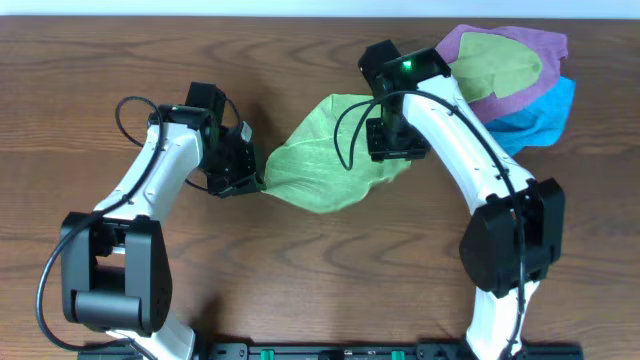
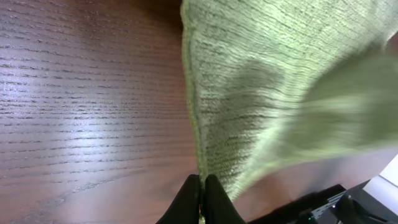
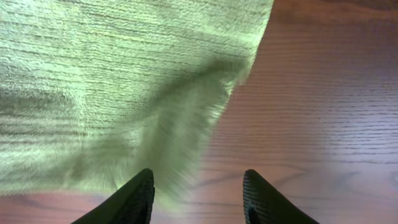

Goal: Fold the cloth

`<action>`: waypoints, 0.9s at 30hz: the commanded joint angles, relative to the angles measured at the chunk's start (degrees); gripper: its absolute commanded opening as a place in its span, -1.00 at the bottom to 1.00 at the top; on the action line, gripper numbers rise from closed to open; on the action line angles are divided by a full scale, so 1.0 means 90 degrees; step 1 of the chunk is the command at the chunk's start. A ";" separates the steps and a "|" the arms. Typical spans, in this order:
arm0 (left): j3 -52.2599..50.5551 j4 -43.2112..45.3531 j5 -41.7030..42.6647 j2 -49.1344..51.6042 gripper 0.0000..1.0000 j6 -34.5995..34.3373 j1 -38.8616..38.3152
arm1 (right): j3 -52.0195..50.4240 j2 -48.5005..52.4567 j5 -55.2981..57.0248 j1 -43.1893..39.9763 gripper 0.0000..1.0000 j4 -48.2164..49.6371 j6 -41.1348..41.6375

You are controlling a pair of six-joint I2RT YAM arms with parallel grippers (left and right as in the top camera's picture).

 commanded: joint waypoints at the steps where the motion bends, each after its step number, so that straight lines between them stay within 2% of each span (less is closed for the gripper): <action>1: 0.0002 -0.0034 -0.0019 -0.0121 -0.88 0.0114 0.0002 | -0.0029 -0.0087 0.0104 -0.0034 -0.04 0.0012 -0.0056; 5: 0.0002 -0.0041 -0.0017 -0.0121 -0.88 0.0114 0.0002 | -0.0029 -0.0087 -0.0202 0.0017 0.12 0.0437 -0.0323; 10: 0.0002 -0.0070 -0.0017 -0.0121 -0.88 0.0112 0.0002 | -0.0029 0.0010 -0.0809 0.0100 0.19 0.1591 -0.0529; 19: 0.0002 -0.0075 0.0012 -0.0121 -0.88 0.0112 0.0002 | -0.0029 0.0852 -0.1773 0.0100 0.19 0.2953 -0.0522; 22: 0.0002 -0.0051 0.0012 -0.0121 -0.55 0.0107 0.0002 | -0.0029 0.1168 -0.2006 0.0117 0.19 0.3371 -0.0413; 23: 0.0002 -0.0041 0.0012 -0.0121 -0.28 0.0107 0.0002 | -0.0029 0.1251 -0.2040 0.0121 0.18 0.3500 -0.0403; 24: 0.0002 -0.0027 0.0010 -0.0121 -0.13 0.0109 0.0002 | -0.0029 0.1307 -0.2096 0.0124 0.18 0.3597 -0.0401; 27: 0.0002 0.0070 0.0015 -0.0121 0.09 0.0107 0.0015 | -0.0029 0.1469 -0.2276 0.0121 0.18 0.3789 -0.0306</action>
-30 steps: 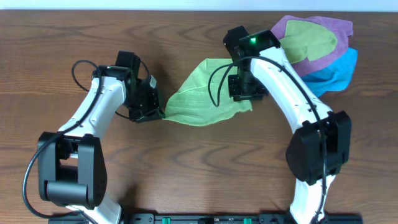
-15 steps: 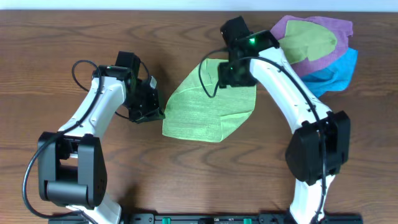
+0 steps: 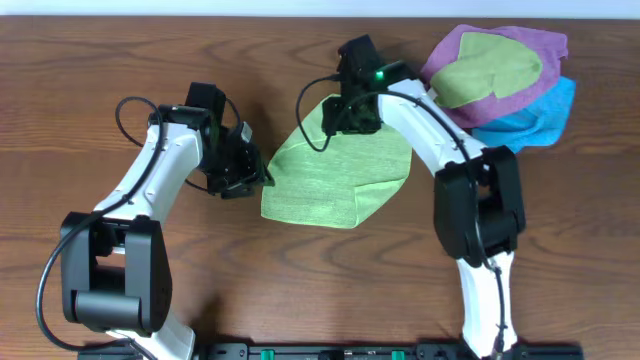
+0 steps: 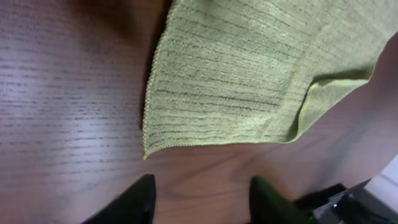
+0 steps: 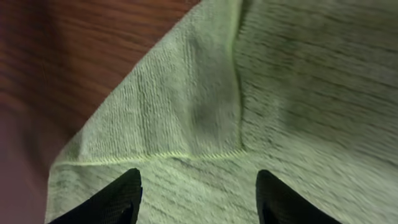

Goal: Fold the cloth

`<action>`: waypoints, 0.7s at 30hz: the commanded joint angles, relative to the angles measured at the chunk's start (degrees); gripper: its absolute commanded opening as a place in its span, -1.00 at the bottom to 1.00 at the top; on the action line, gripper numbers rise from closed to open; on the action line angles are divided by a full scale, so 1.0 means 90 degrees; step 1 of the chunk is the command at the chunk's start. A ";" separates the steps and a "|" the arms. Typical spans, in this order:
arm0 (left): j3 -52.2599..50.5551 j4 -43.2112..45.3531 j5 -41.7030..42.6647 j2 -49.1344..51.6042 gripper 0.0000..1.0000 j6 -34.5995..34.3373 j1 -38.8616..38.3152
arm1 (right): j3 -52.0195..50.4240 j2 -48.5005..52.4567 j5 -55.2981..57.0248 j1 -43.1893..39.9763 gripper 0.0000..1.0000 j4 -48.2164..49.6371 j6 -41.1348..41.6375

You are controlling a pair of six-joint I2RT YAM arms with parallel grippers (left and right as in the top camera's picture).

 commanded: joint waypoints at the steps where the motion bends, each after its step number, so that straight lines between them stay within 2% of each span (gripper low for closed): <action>1: 0.0005 0.0070 0.0012 -0.0121 0.13 0.0068 0.0012 | -0.0022 0.0148 -0.0308 0.0068 0.17 0.0102 0.0097; 4: 0.0005 0.0153 0.0012 -0.0121 0.30 0.0068 0.0015 | -0.0022 0.0214 -0.0308 0.0070 0.15 0.0206 0.0097; 7: 0.0005 0.0209 0.0015 -0.0121 0.72 0.0068 0.0015 | -0.0022 0.0289 -0.0311 0.0068 0.15 0.0328 0.0097; 9: 0.0005 0.0260 0.0090 -0.0121 0.88 0.0068 0.0015 | -0.0022 0.0350 -0.0308 0.0068 0.13 0.0379 0.0097; 21: 0.0005 0.0323 0.0277 -0.0121 0.91 0.0070 0.0017 | -0.0022 0.0585 -0.0180 0.0068 0.08 0.0537 0.0092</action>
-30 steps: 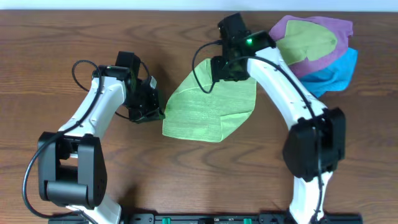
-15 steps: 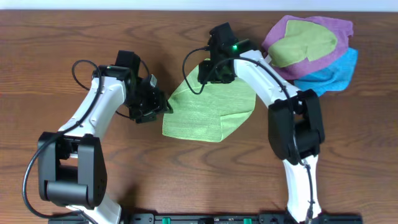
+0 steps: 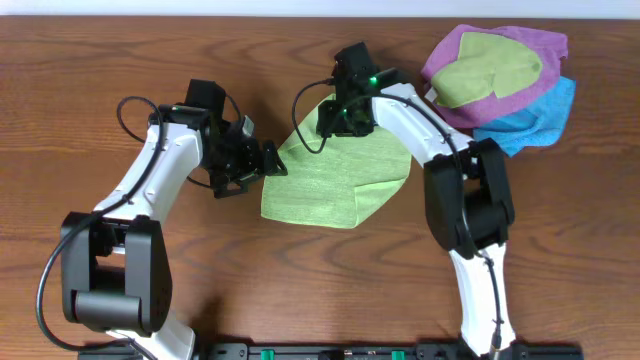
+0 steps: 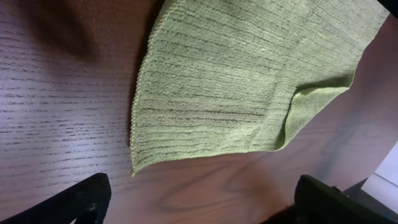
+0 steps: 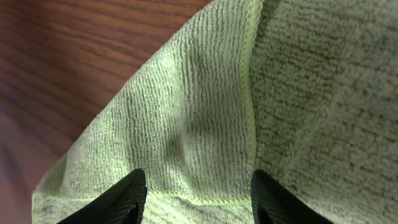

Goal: Fold the cloth

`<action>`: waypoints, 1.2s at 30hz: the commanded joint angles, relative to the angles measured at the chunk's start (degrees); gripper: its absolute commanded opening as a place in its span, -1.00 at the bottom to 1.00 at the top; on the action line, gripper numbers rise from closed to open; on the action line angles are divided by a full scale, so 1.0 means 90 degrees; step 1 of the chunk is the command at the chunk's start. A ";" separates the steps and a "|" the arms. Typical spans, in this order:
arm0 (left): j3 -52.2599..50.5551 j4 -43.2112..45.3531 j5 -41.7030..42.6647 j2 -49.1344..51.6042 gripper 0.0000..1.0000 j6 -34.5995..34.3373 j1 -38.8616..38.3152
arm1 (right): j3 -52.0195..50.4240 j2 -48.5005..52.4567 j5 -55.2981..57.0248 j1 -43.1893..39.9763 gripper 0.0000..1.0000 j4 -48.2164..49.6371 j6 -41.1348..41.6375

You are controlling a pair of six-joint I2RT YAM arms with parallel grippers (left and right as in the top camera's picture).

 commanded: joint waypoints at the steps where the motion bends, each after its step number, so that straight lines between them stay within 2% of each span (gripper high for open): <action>1: 0.0007 -0.0012 0.0102 -0.0124 0.92 0.0070 0.0015 | -0.0022 0.0153 0.0066 0.0068 0.08 0.0051 0.0068; 5: 0.0007 -0.0010 0.0100 -0.0121 0.92 0.0070 0.0015 | -0.0022 0.0165 0.0066 0.0070 -0.06 0.0131 0.0068; 9: 0.0007 -0.0010 0.0100 -0.0121 0.91 0.0070 0.0019 | -0.0022 0.0165 0.0061 0.0070 -0.49 0.0182 0.0068; 16: 0.0007 0.0002 0.0097 -0.0121 0.92 0.0073 0.0019 | -0.0022 0.0163 -0.0002 0.0075 -0.97 0.0491 0.0070; 20: 0.0007 0.0002 0.0097 -0.0121 0.92 0.0073 0.0022 | -0.0022 0.0163 -0.0085 0.0075 -0.90 0.0488 0.0068; 22: 0.0007 0.0019 0.0095 -0.0121 0.91 0.0075 0.0024 | -0.0022 0.0163 -0.0083 0.0073 -0.97 0.0406 0.0068; 25: 0.0007 0.0097 0.0100 -0.0124 0.91 0.0070 0.0024 | -0.0022 0.0163 -0.0114 0.0075 -0.97 0.0461 0.0068; 31: 0.0007 0.0095 0.0102 -0.0121 0.90 0.0070 0.0024 | -0.0022 0.0163 -0.0721 0.0095 -0.97 0.1472 0.0000; 36: 0.0007 0.0097 0.0102 -0.0121 0.90 0.0070 0.0024 | -0.0022 0.0163 -0.0738 0.0219 -0.98 0.2273 -0.0002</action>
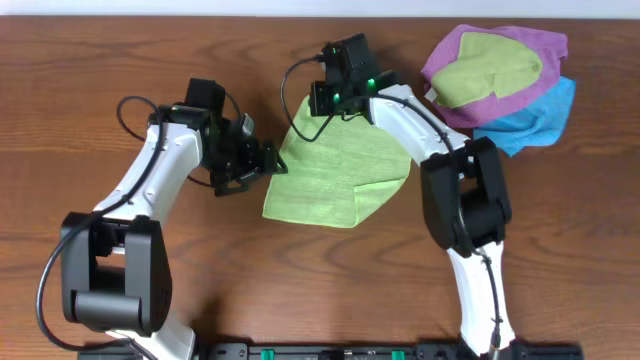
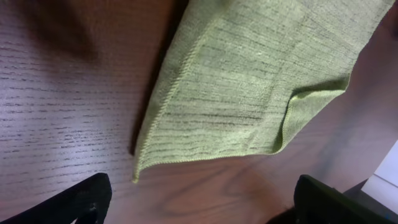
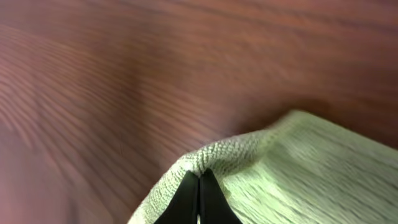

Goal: Fold the cloth

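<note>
The light green cloth [image 1: 335,170] lies mid-table with its right corner folded under. My right gripper [image 1: 322,98] is at the cloth's far left corner, shut on that corner, which bunches over the closed tips [image 3: 199,180] and is lifted off the wood. The left gripper [image 1: 268,166] hangs wide open just left of the cloth's near left edge; in the left wrist view the cloth [image 2: 261,81] spreads beyond the spread fingers [image 2: 87,196], apart from them.
A pile of cloths sits at the far right: a purple one [image 1: 540,55] with an olive green one [image 1: 495,70] on top and a blue one [image 1: 535,115] below. Bare wooden table [image 1: 90,100] lies left and in front.
My right gripper was open over the cloth's far left corner; now it is shut on that corner and has raised it slightly. The left gripper stays wide open in place.
First my left gripper was shut on the cloth's left corner and the right stood open over the raised cloth. Then the left had let go and the cloth lay flat, with the right open at its far corner. Now the right holds that corner.
</note>
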`<action>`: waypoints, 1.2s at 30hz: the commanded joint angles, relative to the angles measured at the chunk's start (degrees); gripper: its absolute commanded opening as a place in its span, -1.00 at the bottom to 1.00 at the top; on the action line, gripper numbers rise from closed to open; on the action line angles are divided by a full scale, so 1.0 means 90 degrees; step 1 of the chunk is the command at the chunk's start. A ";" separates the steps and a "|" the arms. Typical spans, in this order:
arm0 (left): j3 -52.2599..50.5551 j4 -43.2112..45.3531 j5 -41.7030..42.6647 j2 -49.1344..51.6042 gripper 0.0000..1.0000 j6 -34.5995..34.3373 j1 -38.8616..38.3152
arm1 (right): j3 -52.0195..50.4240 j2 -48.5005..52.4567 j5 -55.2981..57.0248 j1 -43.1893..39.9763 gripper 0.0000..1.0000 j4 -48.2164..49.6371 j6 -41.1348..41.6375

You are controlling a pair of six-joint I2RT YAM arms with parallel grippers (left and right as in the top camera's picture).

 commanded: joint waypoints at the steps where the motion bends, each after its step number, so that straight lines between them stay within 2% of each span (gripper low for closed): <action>1: 0.0007 -0.0017 0.0078 -0.0121 0.90 0.0070 0.0022 | -0.0022 0.0056 -0.0165 0.0197 -0.97 0.0308 -0.0075; 4: 0.0007 -0.0017 0.0080 -0.0121 0.90 0.0070 0.0022 | -0.0022 0.0056 -0.0029 0.0342 -0.98 0.0758 -0.0075; 5: 0.0007 -0.0017 0.0080 -0.0121 0.90 0.0070 0.0022 | -0.0022 0.0056 0.0012 0.0432 -0.88 0.1001 -0.0078; 6: 0.0007 -0.0017 0.0080 -0.0121 0.90 0.0070 0.0022 | -0.0022 0.0056 0.0007 0.0491 -0.57 0.1158 -0.0078; 8: 0.0007 -0.0017 0.0078 -0.0121 0.90 0.0070 0.0022 | -0.0022 0.0056 0.0010 0.0610 0.21 0.1413 -0.0083; 11: 0.0007 -0.0017 0.0078 -0.0121 0.90 0.0070 0.0022 | -0.0022 0.0056 0.0010 0.0748 0.79 0.1702 -0.0146; 13: 0.0007 -0.0017 0.0078 -0.0121 0.90 0.0073 0.0022 | -0.0022 0.0056 0.0015 0.0799 0.93 0.1787 -0.0180; 17: 0.0007 -0.0012 0.0070 -0.0124 0.88 0.0075 0.0024 | -0.0022 0.0036 0.0061 0.0702 0.99 0.1600 -0.0175; 22: 0.0007 -0.0024 0.0078 -0.0124 0.86 0.0134 0.0180 | -0.0022 -0.0185 0.0092 0.0192 0.99 0.0731 -0.0180; 29: 0.0007 -0.0335 0.0092 -0.0158 0.82 0.0639 0.0491 | -0.0022 -0.0729 0.0471 -0.0493 0.98 -0.1273 -0.0491; 36: 0.0007 -0.0427 0.0100 -0.0182 0.84 0.0668 0.0685 | -0.0022 -0.1151 0.0695 -0.0661 0.99 -0.3126 -0.0988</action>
